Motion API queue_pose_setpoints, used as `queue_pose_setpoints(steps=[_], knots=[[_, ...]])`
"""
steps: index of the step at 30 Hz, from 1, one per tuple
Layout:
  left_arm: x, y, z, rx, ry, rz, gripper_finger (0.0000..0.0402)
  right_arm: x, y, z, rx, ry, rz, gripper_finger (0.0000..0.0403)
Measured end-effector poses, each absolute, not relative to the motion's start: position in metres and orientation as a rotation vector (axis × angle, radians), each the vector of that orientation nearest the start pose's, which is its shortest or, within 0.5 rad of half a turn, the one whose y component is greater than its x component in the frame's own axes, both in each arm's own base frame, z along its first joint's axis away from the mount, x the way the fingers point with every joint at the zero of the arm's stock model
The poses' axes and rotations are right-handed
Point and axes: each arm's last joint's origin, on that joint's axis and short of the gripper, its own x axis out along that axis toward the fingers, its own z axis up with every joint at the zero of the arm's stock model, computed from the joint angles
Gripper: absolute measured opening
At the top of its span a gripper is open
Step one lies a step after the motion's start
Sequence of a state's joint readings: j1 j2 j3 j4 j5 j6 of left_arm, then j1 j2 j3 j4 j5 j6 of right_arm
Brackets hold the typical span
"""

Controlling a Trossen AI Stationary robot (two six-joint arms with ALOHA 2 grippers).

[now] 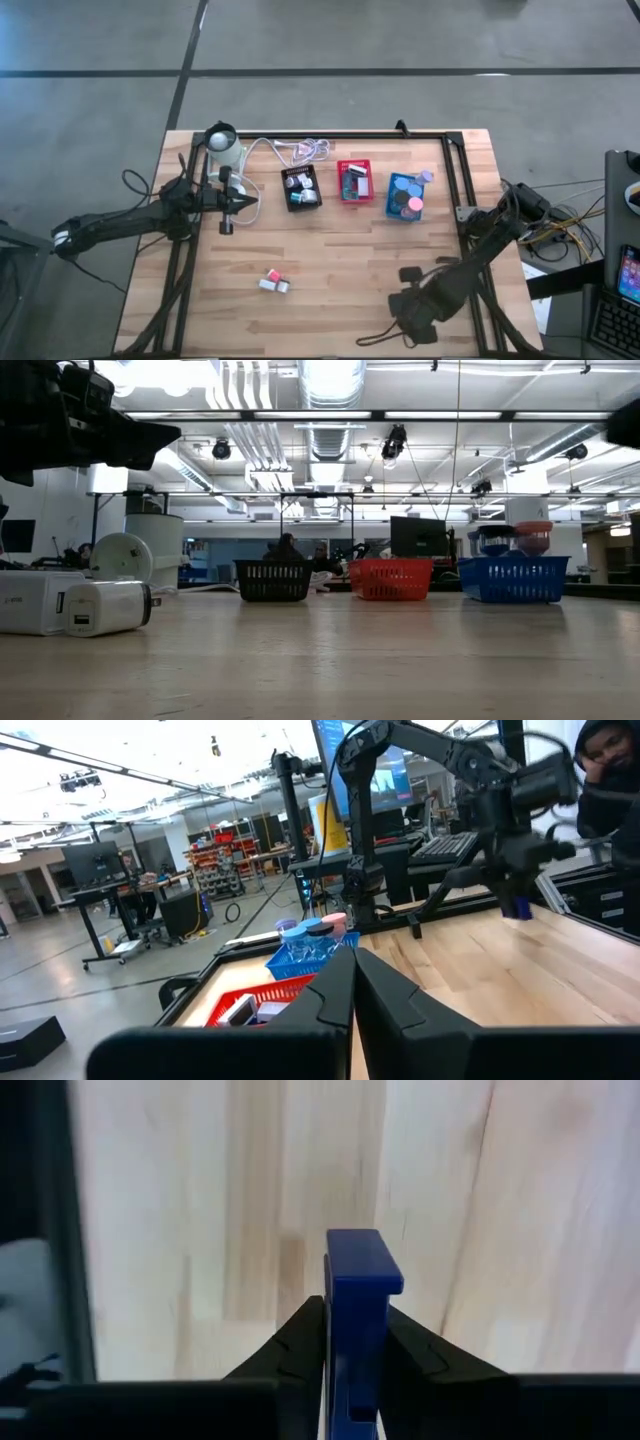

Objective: Pick & Place Office items
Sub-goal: Put the violet digital clock into the red bin

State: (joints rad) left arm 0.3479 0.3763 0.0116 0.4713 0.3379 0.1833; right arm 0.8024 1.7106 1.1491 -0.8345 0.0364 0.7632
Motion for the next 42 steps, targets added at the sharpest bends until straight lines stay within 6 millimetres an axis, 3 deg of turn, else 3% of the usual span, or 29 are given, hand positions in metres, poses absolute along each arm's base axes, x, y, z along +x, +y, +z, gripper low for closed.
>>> queue_pose_setpoints(steps=[6,10,15,22,32,42], knots=[[0.115,0.032,0.179,0.219,-0.099,0.019,0.0012,0.251,0.217,0.222,-0.029,1.278,0.2,0.0049],[0.115,0.032,0.179,0.219,-0.099,0.019,0.0012,0.261,0.209,0.243,-0.079,1.187,0.244,0.0046],[0.115,0.032,0.179,0.219,-0.099,0.019,0.0009,0.249,0.188,0.28,-0.093,0.981,0.244,0.0047],[0.115,0.032,0.179,0.219,-0.099,0.019,0.0012,0.207,0.145,0.317,-0.055,0.631,0.25,0.0047],[0.115,0.032,0.18,0.195,-0.104,0.018,0.0011,0.14,0.082,0.304,-0.043,0.255,0.125,0.0048],[0.115,0.032,0.181,0.191,-0.114,0.019,0.0009,0.102,0.049,0.274,-0.052,0.111,0.132,0.0048]])
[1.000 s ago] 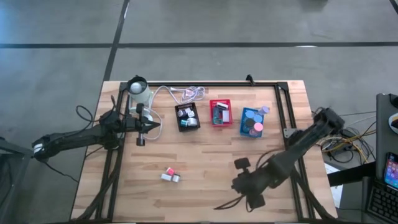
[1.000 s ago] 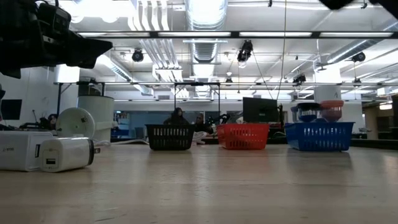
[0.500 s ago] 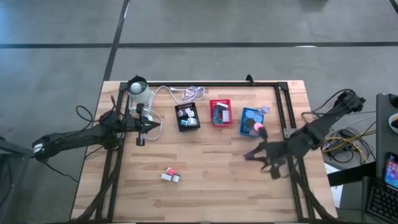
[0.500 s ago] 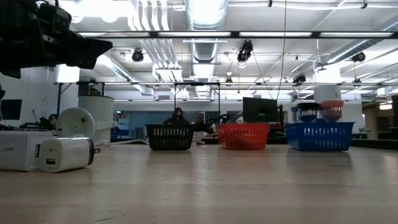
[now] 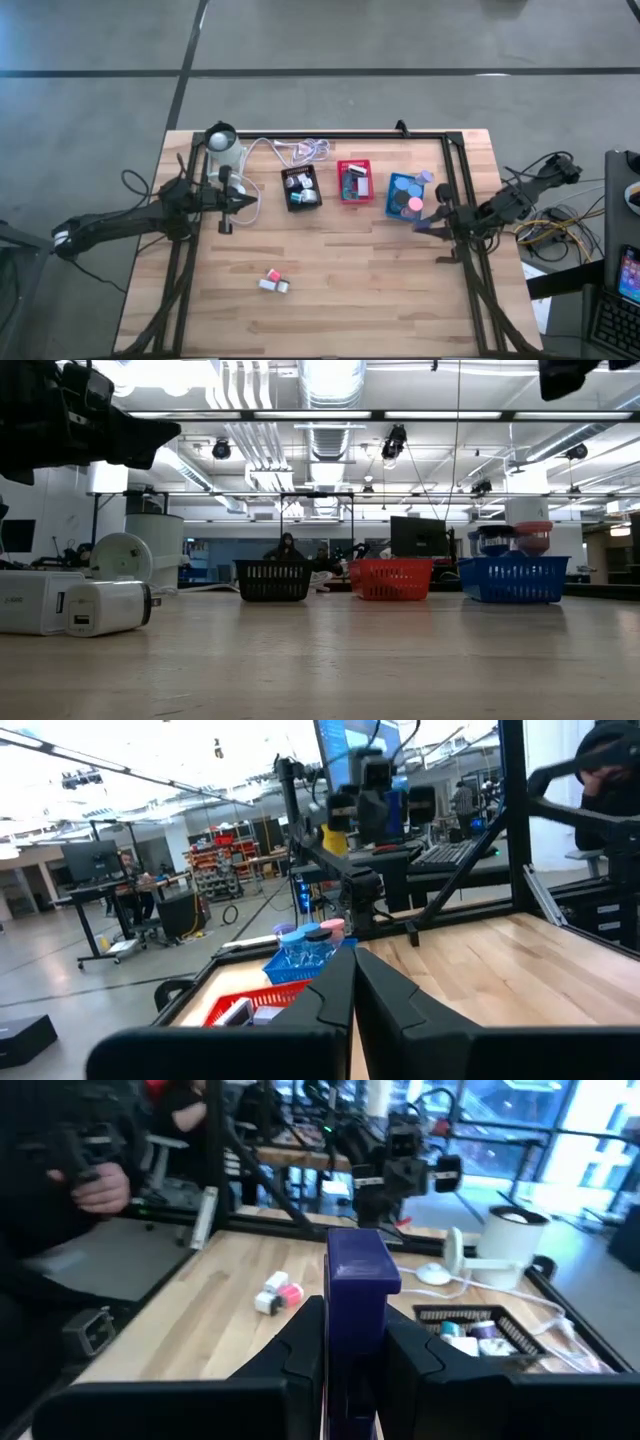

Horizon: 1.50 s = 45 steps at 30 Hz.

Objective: Pick & Place Office items
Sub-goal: Put the violet digital clock into the red bin

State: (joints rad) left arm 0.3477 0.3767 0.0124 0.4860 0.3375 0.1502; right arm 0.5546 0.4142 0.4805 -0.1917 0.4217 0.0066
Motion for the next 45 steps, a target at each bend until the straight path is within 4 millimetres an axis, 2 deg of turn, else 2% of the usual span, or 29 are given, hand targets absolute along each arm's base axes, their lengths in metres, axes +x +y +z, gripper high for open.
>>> queue_pose_setpoints(steps=[10,15,22,30,45], knots=[[0.114,0.037,0.185,0.279,-0.139,0.211,0.0011,0.084,0.039,0.233,0.015,0.072,0.163,0.0048],[0.114,0.037,0.184,0.391,-0.118,0.222,0.0009,0.082,0.038,0.213,0.017,0.06,0.162,0.0048],[0.114,0.037,0.185,0.43,-0.114,0.224,0.0013,0.082,0.038,0.194,-0.009,0.001,0.163,0.0048],[0.114,0.037,0.186,0.481,-0.122,0.23,0.0009,0.081,0.035,0.196,-0.005,-0.029,0.087,0.0048],[0.114,0.037,0.186,0.48,-0.123,0.23,0.0009,0.092,0.034,0.222,-0.021,0.039,-0.006,0.0048]])
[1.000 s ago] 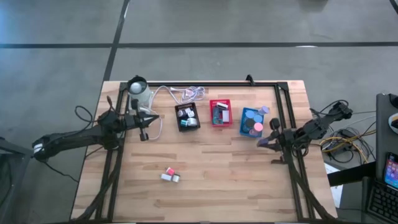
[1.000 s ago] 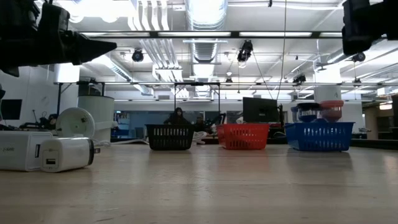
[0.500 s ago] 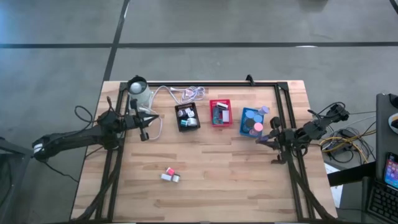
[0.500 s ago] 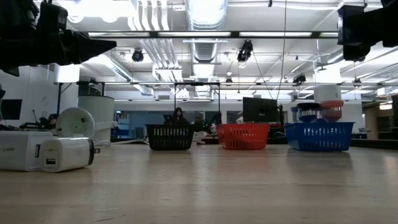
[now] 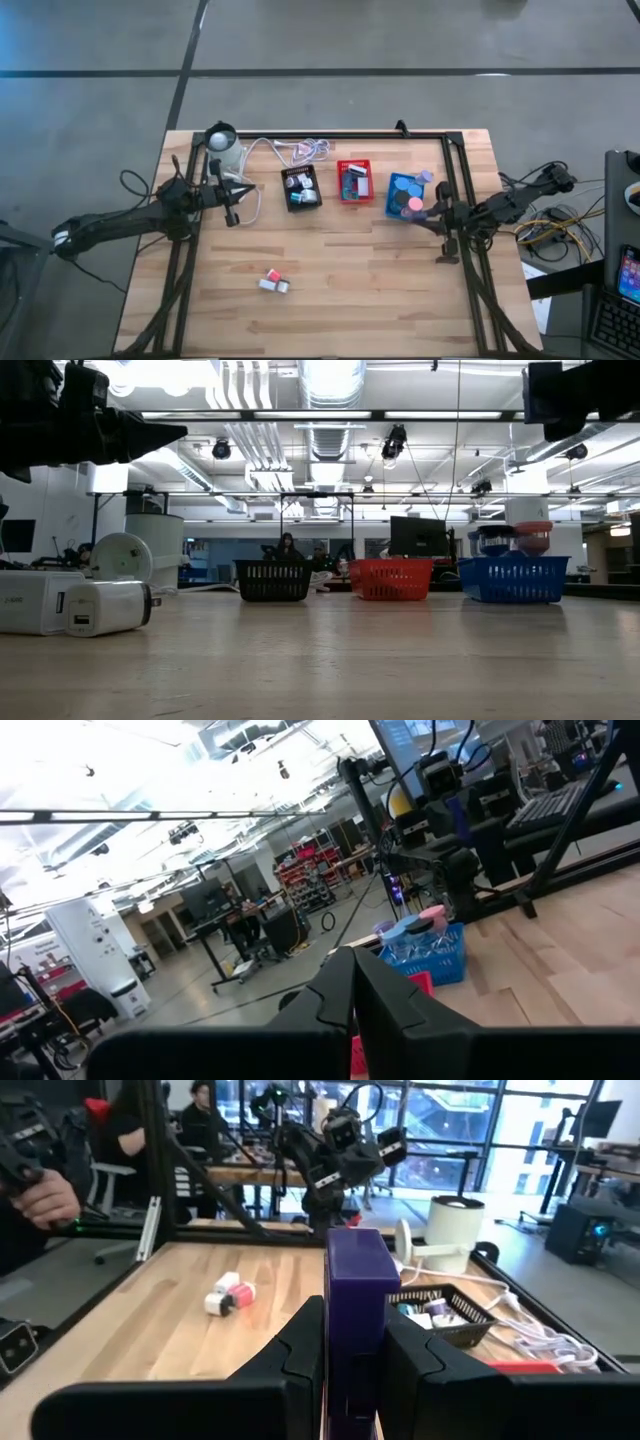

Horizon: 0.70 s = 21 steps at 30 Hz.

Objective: Pick & Place Office items
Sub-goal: Put the violet digital clock into the red bin

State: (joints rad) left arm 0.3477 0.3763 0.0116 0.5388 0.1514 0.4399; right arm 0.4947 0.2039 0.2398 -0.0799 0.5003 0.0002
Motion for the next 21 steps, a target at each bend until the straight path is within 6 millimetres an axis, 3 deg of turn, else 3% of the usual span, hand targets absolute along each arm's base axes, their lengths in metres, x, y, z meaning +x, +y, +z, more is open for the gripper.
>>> queue_pose_setpoints(steps=[12,21], knots=[[0.114,0.037,0.186,0.453,-0.126,0.228,0.0012,0.115,0.018,0.26,0.048,0.218,-0.303,0.0048],[0.114,0.037,0.188,0.428,-0.152,0.23,0.0012,0.148,-0.003,0.291,0.049,0.379,-0.353,0.0048]])
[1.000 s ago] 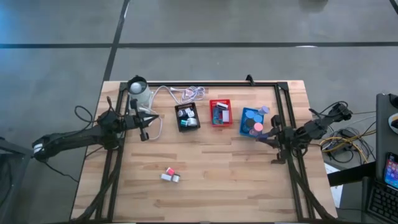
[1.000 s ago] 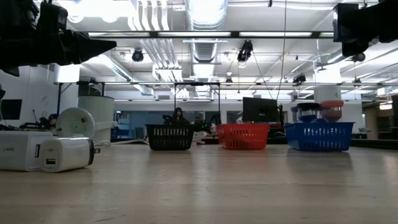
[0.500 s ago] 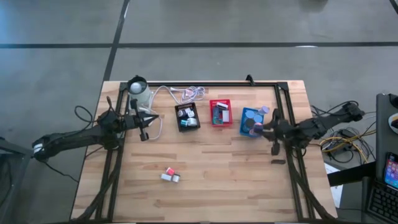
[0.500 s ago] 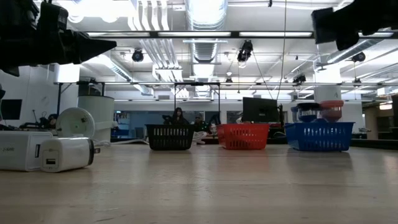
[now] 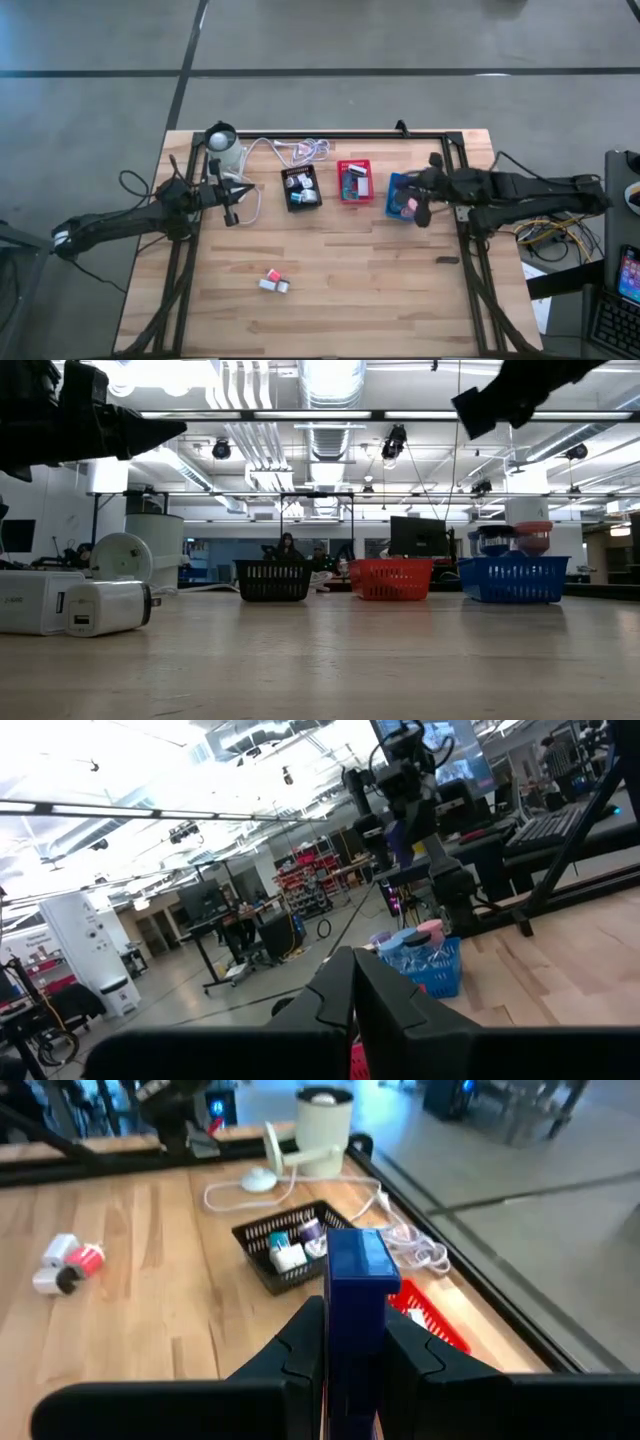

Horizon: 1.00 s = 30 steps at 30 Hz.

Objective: Pick & Place Office items
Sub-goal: Put the violet digital clock into the red bin

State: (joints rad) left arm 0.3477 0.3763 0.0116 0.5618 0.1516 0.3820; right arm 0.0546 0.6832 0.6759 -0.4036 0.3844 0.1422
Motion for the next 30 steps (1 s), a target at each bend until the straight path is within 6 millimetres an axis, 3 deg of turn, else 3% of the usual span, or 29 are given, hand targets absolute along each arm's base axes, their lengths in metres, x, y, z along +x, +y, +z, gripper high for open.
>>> queue_pose_setpoints(steps=[6,12,21,30], knots=[[0.114,0.037,0.188,0.428,-0.154,0.23,0.0011,0.176,-0.029,0.298,0.085,0.522,-0.339,0.0048],[0.114,0.037,0.188,0.427,-0.15,0.229,0.001,0.21,-0.062,0.29,0.127,0.644,-0.316,0.0048],[0.114,0.037,0.187,0.424,-0.137,0.227,0.001,0.264,-0.108,0.251,0.154,0.861,-0.327,0.0048],[0.114,0.037,0.185,0.417,-0.127,0.224,0.0012,0.315,-0.131,0.219,0.152,1.057,-0.291,0.0048]])
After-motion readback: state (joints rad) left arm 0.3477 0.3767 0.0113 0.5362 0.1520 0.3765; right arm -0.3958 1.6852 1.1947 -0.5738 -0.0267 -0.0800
